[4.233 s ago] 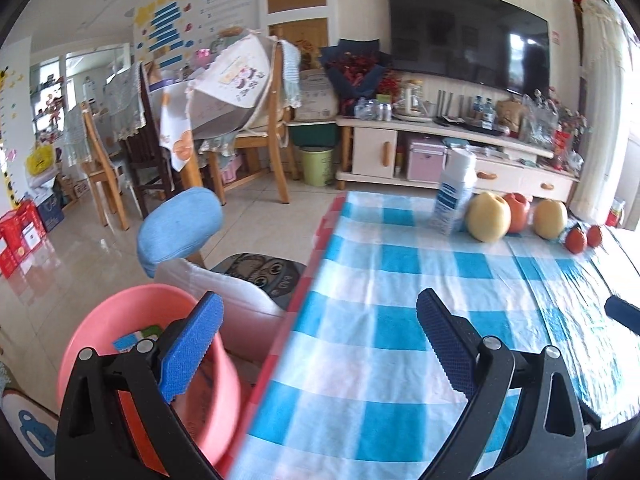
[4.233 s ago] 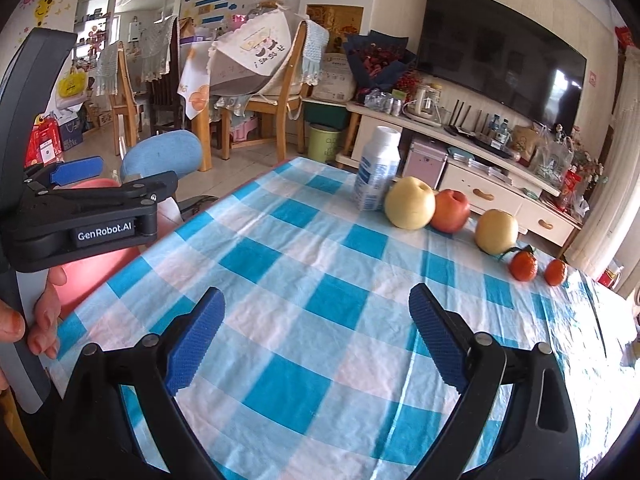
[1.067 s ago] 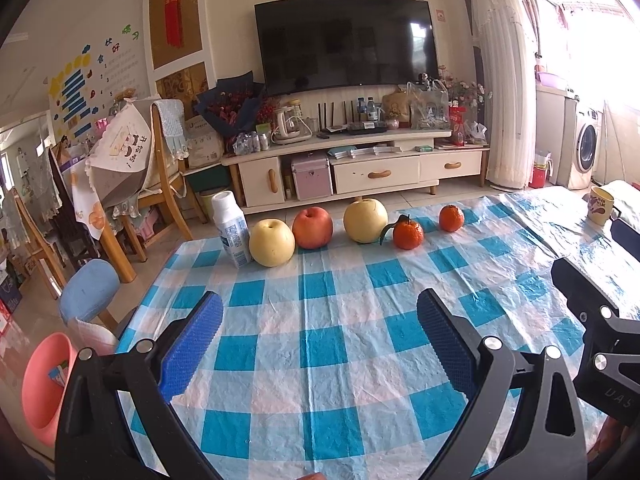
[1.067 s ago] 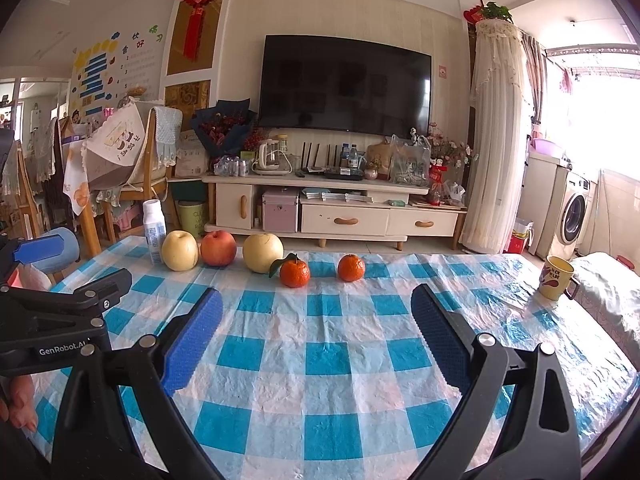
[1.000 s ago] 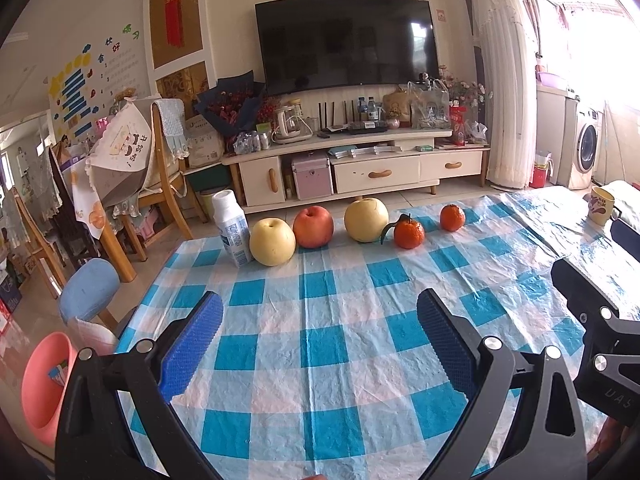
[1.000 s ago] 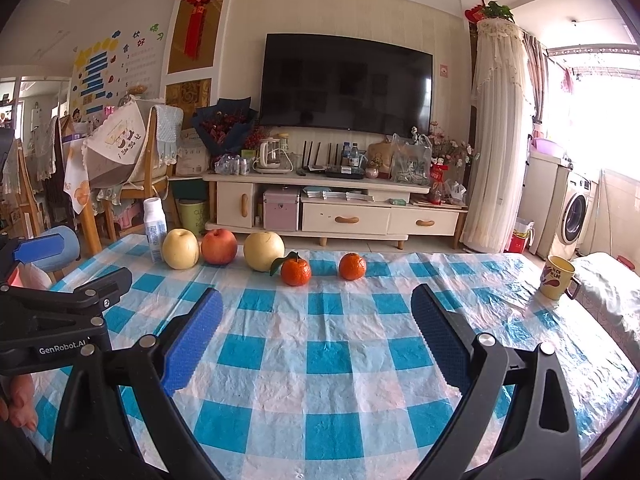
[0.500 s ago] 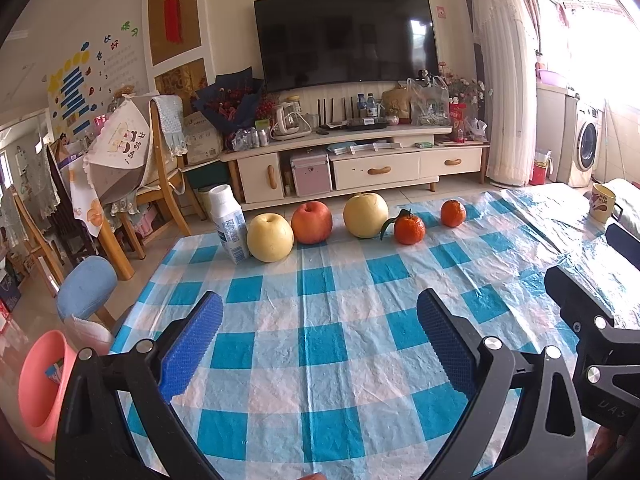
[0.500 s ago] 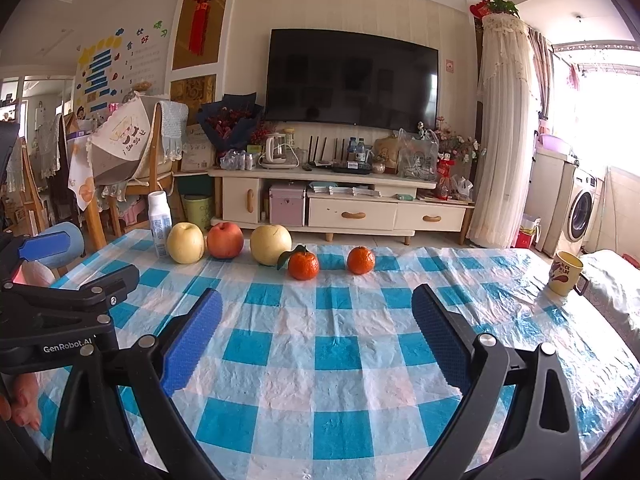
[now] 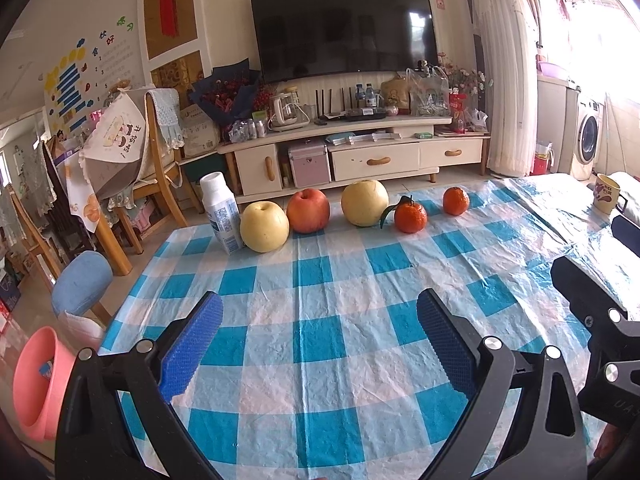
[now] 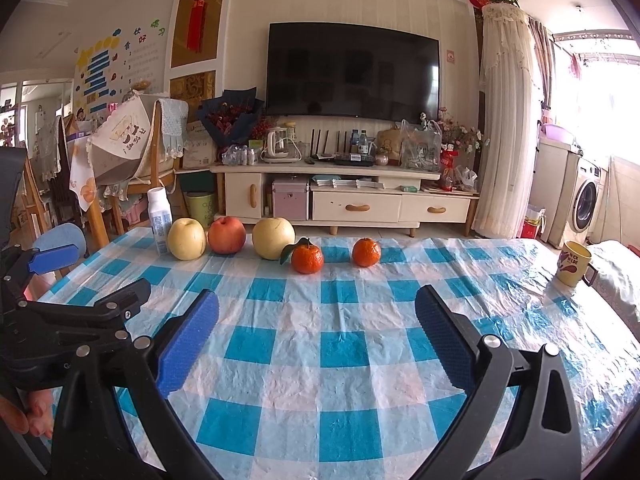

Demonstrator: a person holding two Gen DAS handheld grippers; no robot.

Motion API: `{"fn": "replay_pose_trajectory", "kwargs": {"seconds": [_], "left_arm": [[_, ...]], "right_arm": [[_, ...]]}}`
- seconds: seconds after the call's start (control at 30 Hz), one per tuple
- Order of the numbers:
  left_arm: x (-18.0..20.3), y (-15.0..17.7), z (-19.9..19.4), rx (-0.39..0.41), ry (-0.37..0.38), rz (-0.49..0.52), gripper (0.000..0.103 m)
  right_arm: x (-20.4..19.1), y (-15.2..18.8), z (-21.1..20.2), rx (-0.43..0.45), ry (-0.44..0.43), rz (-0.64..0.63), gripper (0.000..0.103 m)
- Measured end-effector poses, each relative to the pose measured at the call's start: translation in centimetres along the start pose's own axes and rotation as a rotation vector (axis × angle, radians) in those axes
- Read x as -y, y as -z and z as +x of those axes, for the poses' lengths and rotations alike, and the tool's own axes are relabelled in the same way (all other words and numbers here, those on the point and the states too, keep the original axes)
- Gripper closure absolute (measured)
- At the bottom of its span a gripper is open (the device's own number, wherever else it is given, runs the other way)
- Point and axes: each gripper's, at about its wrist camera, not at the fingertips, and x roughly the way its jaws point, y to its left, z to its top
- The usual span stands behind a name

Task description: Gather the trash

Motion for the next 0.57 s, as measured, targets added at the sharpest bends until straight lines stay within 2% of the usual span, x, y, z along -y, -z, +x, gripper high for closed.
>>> {"fn": "replay_pose_trajectory", "kwargs": {"seconds": [0.2,0.3,0.5,0.57], "left_arm": [[-0.1,0.7,1.0,0.003,0.003,-0.007,0.006],[-0.1,1.5,2.8,-0.052,0.002,-0.029,0.006],[-0.6,3.7,7.6,-0.199,-0.012,-0.091,0.007],[-0.8,4.3,9.2,-0.254,-0.03,-0.097,0.007]], "right_arm": [[0.0,1.0,1.8,-0.056,-0.002,0.001,0.004],[0.1,1.4,2.8,-0.09,-0.014,0.021,0.004],[0.3,3.1,6.7,-0.255,-0.01,0.059,0.004],[0.4,4.1,8.5,-0.34,0.008,0.069,0.004]]}}
